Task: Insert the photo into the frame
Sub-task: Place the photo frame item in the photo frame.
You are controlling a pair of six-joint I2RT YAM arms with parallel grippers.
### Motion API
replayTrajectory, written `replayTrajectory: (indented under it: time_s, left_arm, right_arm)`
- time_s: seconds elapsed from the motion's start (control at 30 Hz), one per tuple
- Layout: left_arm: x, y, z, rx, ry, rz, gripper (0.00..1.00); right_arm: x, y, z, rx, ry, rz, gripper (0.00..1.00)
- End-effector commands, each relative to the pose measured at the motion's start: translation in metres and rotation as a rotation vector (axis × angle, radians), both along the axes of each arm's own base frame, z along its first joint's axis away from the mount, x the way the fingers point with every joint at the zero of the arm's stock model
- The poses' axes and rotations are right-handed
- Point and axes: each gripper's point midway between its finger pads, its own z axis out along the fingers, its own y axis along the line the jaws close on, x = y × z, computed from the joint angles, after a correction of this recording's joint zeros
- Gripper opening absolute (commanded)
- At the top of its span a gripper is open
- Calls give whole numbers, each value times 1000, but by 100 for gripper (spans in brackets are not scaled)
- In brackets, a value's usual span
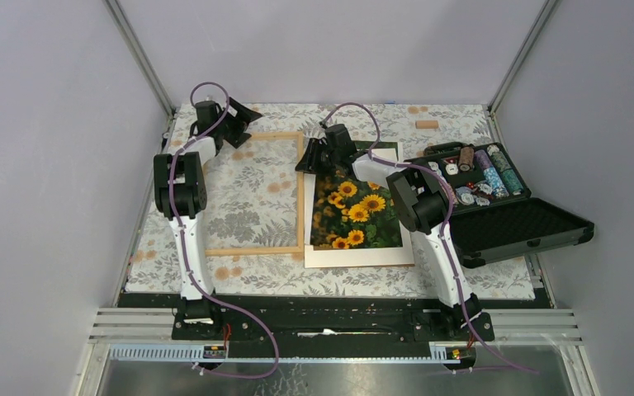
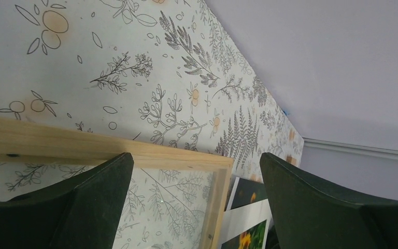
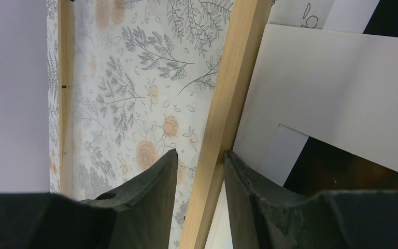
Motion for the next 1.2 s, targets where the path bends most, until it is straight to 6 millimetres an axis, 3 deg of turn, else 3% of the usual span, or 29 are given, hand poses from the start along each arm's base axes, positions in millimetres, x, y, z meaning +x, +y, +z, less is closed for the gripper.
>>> replayTrajectory:
  time_s: [0.0, 0.23, 0.43, 0.53, 0.77, 0.9, 1.0, 1.17]
  left_arm:
    - [-4, 10, 2, 85, 39, 45, 99]
    - [-27, 21, -16, 162, 169, 75, 99]
    - [-33, 21, -18, 191, 204, 45, 99]
    - [-31, 18, -3, 188, 181, 28, 99]
    - [-39, 18, 55, 241, 111, -20, 99]
    - [-62, 29, 82, 284, 92, -6, 99]
    - [-91, 42, 101, 319, 79, 30, 99]
    - [-152, 28, 107, 375, 83, 9, 99]
  right_arm:
    - [3, 5, 3, 32, -16, 12, 45]
    - [2, 4, 0, 32, -9, 8, 45]
    - [3, 5, 0, 36, -6, 9, 45]
    - [2, 5, 0, 38, -3, 9, 45]
    - [1, 4, 4, 28, 8, 10, 51]
    - [1, 3, 7, 19, 13, 14, 57]
    - [-1, 4, 10, 26, 22, 18, 57]
    - [-8, 9, 20, 35, 24, 32, 62]
